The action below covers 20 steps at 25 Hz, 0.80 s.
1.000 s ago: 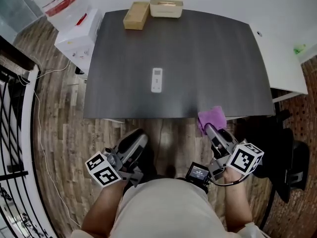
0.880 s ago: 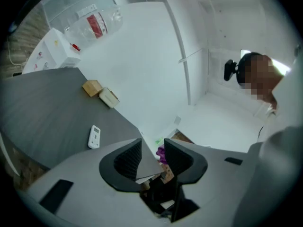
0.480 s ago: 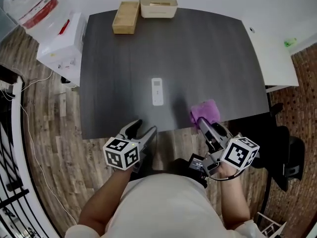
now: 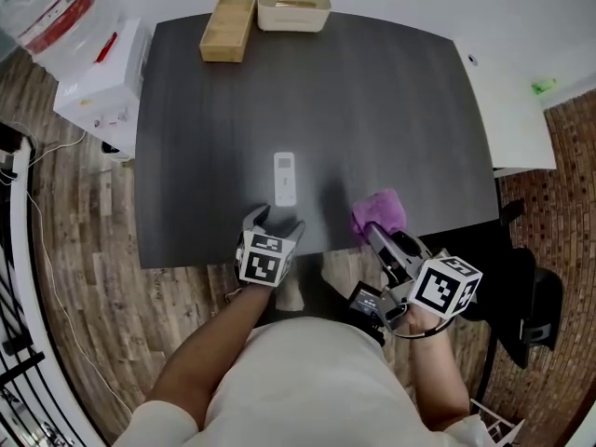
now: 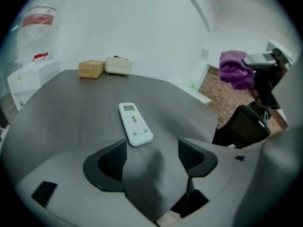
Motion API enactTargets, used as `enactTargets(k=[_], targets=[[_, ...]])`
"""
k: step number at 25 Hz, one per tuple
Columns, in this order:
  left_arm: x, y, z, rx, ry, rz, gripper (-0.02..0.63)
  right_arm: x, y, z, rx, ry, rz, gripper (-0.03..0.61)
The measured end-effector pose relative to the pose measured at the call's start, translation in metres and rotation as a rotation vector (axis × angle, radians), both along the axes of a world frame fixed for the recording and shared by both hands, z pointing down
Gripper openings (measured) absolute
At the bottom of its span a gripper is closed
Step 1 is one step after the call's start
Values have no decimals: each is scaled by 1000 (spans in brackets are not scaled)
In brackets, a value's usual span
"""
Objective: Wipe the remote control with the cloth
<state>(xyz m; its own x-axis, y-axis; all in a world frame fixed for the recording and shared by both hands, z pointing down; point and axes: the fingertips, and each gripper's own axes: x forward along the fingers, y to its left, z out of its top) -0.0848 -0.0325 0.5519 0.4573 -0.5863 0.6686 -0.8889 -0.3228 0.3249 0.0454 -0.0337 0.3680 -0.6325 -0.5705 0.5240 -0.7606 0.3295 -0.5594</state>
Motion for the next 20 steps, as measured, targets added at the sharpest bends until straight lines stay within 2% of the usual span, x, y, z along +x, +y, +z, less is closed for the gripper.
enactTargets(k=[6,10,15,17,20], targets=[[-4,-43,24,-7,-184,-152,345,9,-23,5,-22,30,-81,110],[-7,-57,37,0,-266,-153,344,10,-32,7,-27,34,-121,110],[-3,-57,37,60,-258,-72,325,21,-37,17,-43,44,-133,110],[2,-52,36,79,-250,5,293,21,-37,23,-45,63,-161,110],[18,-39,35,117,-252,176,287,14,-33,36,-47,100,-243,110]])
